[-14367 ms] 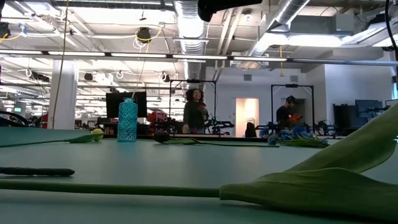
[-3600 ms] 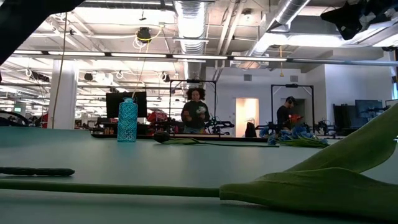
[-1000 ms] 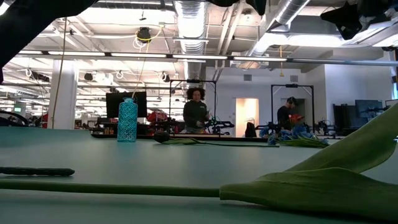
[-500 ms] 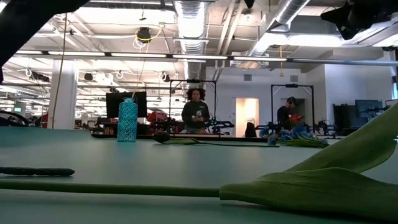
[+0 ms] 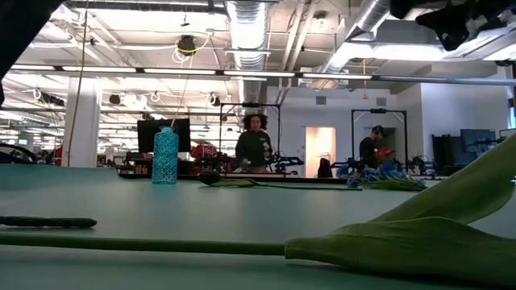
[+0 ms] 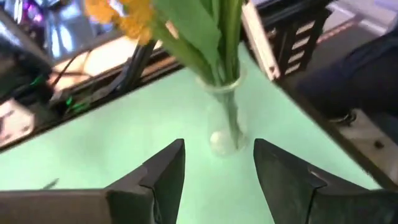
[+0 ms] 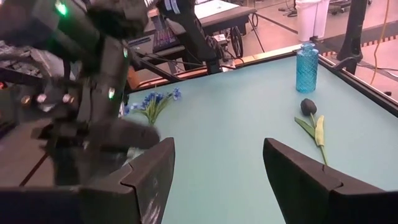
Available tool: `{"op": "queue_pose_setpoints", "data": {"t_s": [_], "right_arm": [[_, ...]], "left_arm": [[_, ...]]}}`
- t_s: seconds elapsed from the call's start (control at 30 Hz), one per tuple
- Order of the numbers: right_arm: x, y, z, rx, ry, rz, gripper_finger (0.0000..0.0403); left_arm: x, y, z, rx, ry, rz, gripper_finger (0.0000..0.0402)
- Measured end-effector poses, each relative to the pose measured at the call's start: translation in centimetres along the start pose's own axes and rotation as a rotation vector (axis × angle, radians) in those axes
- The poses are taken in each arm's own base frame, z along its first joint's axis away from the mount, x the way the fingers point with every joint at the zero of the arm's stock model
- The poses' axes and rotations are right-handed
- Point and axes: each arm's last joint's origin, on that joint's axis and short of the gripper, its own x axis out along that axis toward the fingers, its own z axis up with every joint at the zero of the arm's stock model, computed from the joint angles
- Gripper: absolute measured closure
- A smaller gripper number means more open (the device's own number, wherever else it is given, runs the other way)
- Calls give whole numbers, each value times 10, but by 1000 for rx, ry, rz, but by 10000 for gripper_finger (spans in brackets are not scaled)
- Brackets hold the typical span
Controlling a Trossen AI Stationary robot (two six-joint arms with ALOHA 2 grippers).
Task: Sort flowers into vase by color
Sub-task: Put the top black tulip into the blue vase
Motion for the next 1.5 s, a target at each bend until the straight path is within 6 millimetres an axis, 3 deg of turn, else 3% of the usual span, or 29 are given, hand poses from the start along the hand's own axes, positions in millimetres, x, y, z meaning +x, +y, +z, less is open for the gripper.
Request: {"op": "queue_pose_setpoints", "data": {"t_s": [0.23,0.47,0.63,0.9,1.03,1.2,1.5], "right_arm": [[0,0,0,0,-4,0,131],[0,0,3,-1,-32,-5,131],[4,-3,4,-5,-56,-138,131],[19,-10,4,8,-54,-349,131],[30,-21,4,32,-30,-455,131],[45,-39,3,55,37,-536,131],[67,-69,0,124,133,-590,131]], "left_arm": [[-29,2,-1,0,179,91,222],[-55,8,-14,15,428,187,225],[-74,22,-30,-40,603,178,244],[-104,36,-63,-125,659,115,291],[-134,34,-82,-193,591,164,310],[-177,25,-101,-285,366,281,324],[-218,2,-149,-352,92,339,326]]}}
